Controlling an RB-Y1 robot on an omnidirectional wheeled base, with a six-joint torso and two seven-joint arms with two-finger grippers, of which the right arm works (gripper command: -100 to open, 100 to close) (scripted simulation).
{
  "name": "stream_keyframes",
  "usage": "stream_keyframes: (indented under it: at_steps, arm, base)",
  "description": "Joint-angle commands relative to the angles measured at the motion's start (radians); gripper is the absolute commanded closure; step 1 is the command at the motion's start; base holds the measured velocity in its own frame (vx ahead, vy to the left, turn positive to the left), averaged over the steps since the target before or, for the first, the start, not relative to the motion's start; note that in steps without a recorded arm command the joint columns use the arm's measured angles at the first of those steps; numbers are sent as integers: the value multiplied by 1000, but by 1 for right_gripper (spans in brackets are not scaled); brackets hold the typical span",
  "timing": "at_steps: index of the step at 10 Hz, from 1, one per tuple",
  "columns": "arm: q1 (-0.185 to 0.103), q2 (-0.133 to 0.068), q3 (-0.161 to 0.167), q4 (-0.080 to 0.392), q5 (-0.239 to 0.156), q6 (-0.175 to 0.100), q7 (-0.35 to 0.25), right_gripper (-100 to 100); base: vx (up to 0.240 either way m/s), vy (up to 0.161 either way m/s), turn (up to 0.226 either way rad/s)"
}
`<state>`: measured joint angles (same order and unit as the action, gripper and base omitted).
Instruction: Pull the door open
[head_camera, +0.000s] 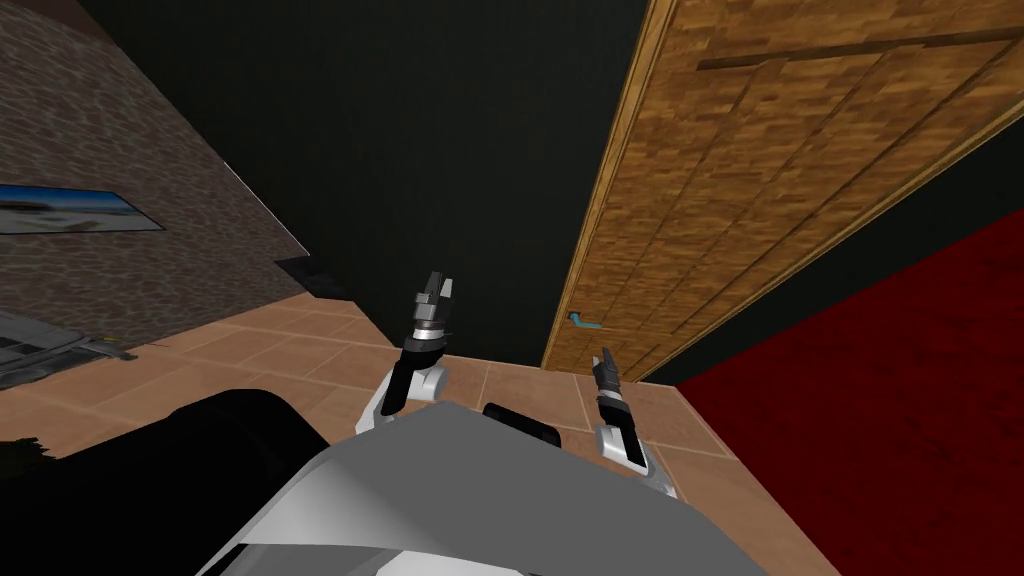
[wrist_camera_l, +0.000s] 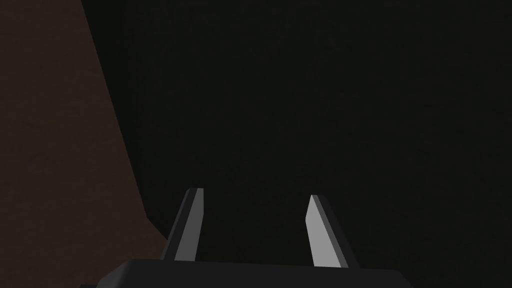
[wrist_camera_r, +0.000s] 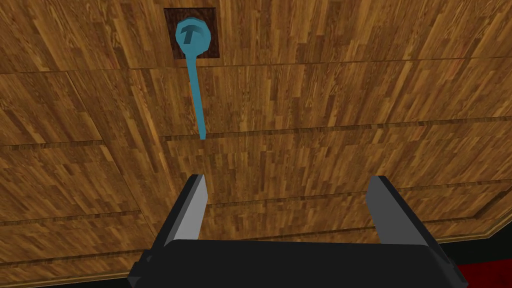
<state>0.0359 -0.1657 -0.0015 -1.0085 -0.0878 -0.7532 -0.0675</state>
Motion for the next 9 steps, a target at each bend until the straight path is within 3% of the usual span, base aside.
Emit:
stream_keyframes:
  at_steps: [1,5,6,9]
  arm:
    - [-14,-5,-1,45,-7,-7,-6,-100]
    - [-60,-19,-5,172,-24,-31,-20,-100]
    - [-60,-19,-5,172,-24,-31,-20,-100]
    - [-89,-27,-8,250,-35,-45,-29,-100]
  base:
    - [36,-89,239]
    - [26,-99,197]
    - [14,-64,49]
    - [14,-62,156]
